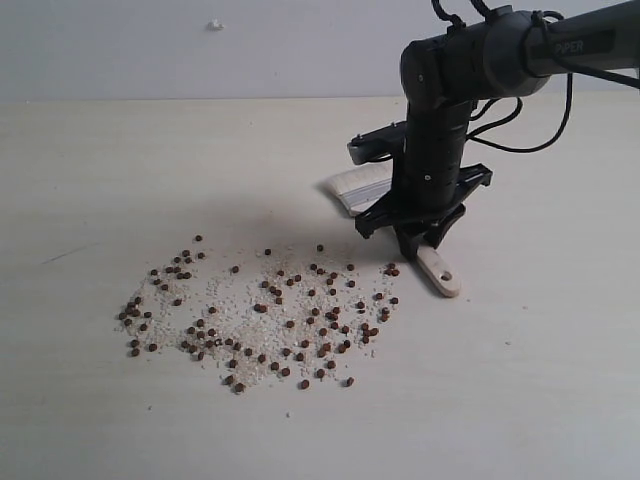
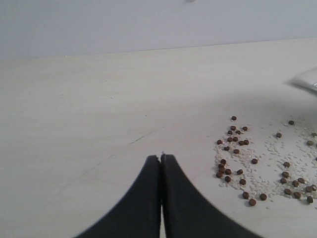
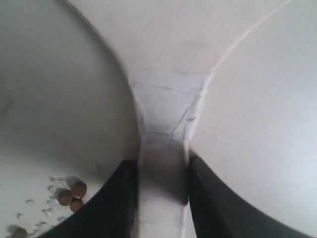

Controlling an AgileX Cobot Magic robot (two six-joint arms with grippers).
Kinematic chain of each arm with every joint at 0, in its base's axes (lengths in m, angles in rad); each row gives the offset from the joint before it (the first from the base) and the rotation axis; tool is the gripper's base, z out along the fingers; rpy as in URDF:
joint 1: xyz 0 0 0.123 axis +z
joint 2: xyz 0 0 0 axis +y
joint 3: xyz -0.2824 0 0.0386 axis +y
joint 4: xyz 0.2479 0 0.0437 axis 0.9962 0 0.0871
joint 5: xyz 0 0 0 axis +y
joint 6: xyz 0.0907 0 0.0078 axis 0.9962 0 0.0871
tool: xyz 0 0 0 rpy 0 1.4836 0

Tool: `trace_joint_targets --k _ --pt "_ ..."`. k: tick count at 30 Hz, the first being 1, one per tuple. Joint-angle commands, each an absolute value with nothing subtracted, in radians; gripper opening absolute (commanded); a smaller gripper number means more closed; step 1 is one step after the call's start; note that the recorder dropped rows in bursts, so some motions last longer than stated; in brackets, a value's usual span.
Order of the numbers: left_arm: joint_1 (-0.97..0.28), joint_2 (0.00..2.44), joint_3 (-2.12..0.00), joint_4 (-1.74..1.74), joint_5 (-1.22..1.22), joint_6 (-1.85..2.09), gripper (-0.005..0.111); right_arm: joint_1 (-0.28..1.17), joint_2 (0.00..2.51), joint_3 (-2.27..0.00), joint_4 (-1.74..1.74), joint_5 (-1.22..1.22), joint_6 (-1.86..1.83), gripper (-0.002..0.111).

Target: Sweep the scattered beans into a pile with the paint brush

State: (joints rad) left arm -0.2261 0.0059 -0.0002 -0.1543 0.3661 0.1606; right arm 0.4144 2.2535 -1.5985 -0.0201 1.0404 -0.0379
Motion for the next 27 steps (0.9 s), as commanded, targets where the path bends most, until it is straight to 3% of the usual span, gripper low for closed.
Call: trace_joint_targets --k 1,27 --pt "-0.231 0.000 0.000 -0.149 0.356 0.156 0.000 0.416 2.201 -1.590 -0.025 0.978 -0.035 0.000" --pt "-0.231 0.000 0.000 -0.149 0.356 0.156 0.000 0.416 2.080 -1.590 -0.025 1.012 -0.060 0.000"
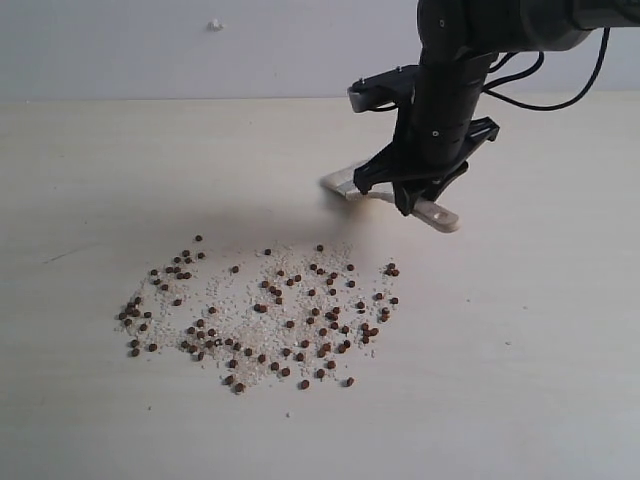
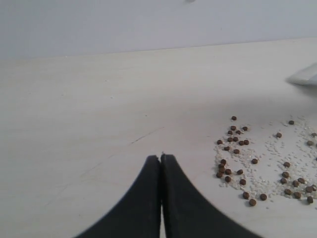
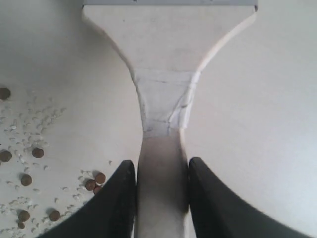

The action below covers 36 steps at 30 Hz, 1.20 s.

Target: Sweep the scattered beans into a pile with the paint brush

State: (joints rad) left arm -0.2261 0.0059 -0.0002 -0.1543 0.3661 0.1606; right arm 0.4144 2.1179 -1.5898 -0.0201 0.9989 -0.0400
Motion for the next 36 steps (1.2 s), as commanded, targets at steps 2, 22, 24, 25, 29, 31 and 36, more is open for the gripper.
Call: trace_joint_targets --k 2,22,24,25,29,31,36 --pt "-0.231 0.000 0.000 -0.149 0.356 0.156 0.000 0.416 2.064 -1.590 -0.025 1.018 -0.074 0.000" --pt "-0.231 0.000 0.000 -0.781 -0.057 0.120 0.000 0.416 2.041 -1.592 -0.024 1.037 -0.111 0.000" --pt "-0.231 0.000 0.000 -0.802 -0.157 0.113 0.000 0.416 2.038 -1.600 -0.024 1.042 -0.129 0.000" --pt "-0.231 0.000 0.000 -0.802 -0.182 0.111 0.000 0.416 2.038 -1.608 -0.024 1.049 -0.129 0.000" --pt "-0.231 0.000 0.000 -0.789 -0.299 0.109 0.000 0.416 2.038 -1.648 -0.024 1.065 -0.129 0.000" --pt "-0.231 0.000 0.000 -0.787 -0.366 0.068 0.000 0.416 2.038 -1.667 -0.024 1.073 -0.129 0.000" --pt "-0.231 0.005 0.000 -0.591 -0.535 -0.214 0.000 0.416 2.038 -1.706 -0.024 1.087 -0.136 0.000"
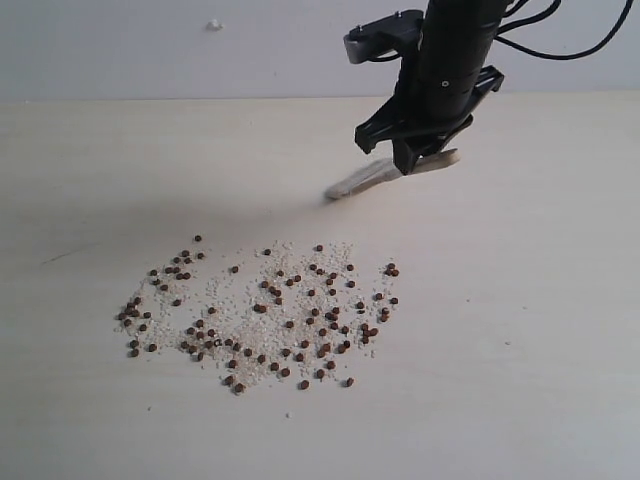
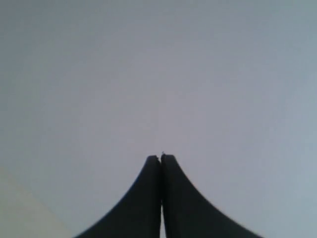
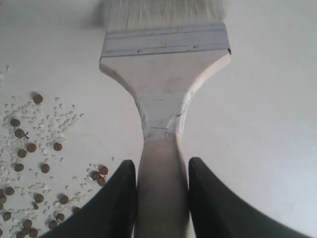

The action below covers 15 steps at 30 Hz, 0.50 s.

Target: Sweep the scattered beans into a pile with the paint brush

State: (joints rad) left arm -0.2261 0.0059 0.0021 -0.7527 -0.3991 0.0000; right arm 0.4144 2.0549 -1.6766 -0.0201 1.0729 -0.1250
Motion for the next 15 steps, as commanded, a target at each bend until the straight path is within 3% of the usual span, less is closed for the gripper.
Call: trace_joint_targets --k 1,7,15 --pt "-0.231 0.021 0.000 -0.516 -0.582 -0.265 0.000 0.416 2.038 -1.712 -0.024 1.089 -0.136 0.000" --pt "-0.231 0.243 -0.049 -0.060 -0.764 -0.425 0.000 0.416 2.038 -1.732 -0.024 1.087 -0.136 0.000" --pt "-0.231 0.807 -0.293 0.461 -0.865 -0.392 0.000 0.416 2.038 -1.732 -0.024 1.078 -0.146 0.000"
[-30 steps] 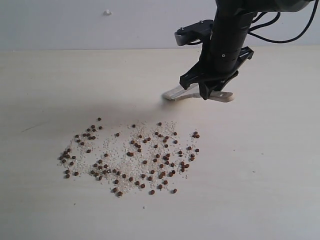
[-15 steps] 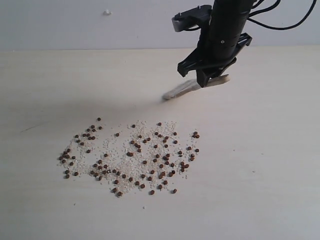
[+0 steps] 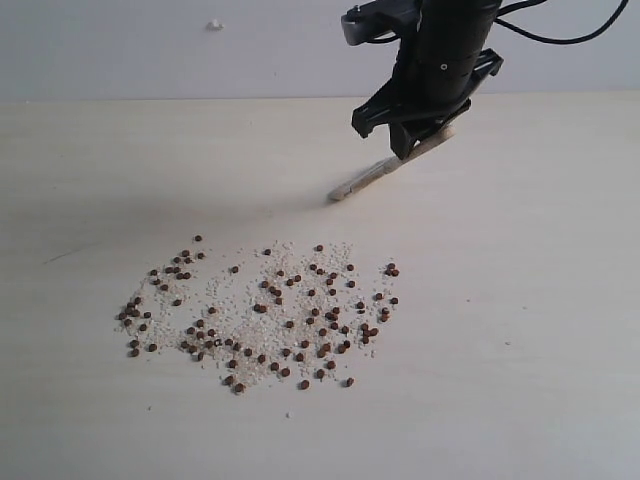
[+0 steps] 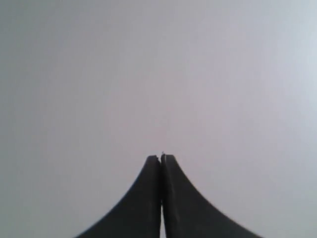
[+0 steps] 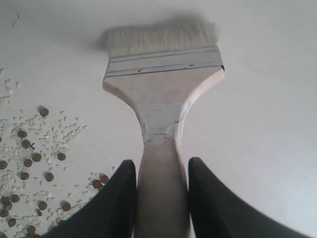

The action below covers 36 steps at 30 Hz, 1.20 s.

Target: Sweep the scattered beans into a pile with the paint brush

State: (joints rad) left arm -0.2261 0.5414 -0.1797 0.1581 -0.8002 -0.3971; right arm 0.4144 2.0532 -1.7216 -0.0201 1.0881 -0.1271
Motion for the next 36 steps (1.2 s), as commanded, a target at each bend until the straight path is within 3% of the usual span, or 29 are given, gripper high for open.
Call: trace_joint_targets --k 1,9,15,22,25,28,30,36 --pt "-0.231 0.890 -0.331 0.544 -0.878 -0.392 0.000 0.416 2.038 -1.732 -0.024 1.078 -0.148 0.000" --pt "-0.231 1.467 -0.618 0.944 -0.978 -0.392 0.000 0.416 2.038 -1.732 -0.024 1.064 -0.179 0.000" --pt "-0.278 1.790 -0.768 0.968 -1.125 -0.394 0.000 0.416 2.038 -1.732 -0.024 1.038 -0.181 0.000" --pt "-0.380 2.038 -0.943 0.982 -1.134 -0.363 0.003 0.416 2.038 -1.732 -0.024 1.034 -0.181 0.000" --pt "-0.421 2.101 -1.011 0.983 -1.121 -0.327 0.024 0.416 2.038 -1.732 -0.024 1.031 -0.181 0.000" --pt "-0.452 2.139 -1.066 0.962 -1.079 -0.245 0.063 0.416 2.038 -1.732 -0.024 1.021 -0.181 0.000" --pt "-0.480 2.152 -1.089 0.901 -1.018 -0.235 0.079 0.416 2.038 -1.732 -0.022 1.012 -0.181 0.000" --pt "-0.614 2.176 -1.189 0.825 -0.709 -0.181 0.082 0.416 2.038 -1.732 0.000 0.986 -0.181 0.000"
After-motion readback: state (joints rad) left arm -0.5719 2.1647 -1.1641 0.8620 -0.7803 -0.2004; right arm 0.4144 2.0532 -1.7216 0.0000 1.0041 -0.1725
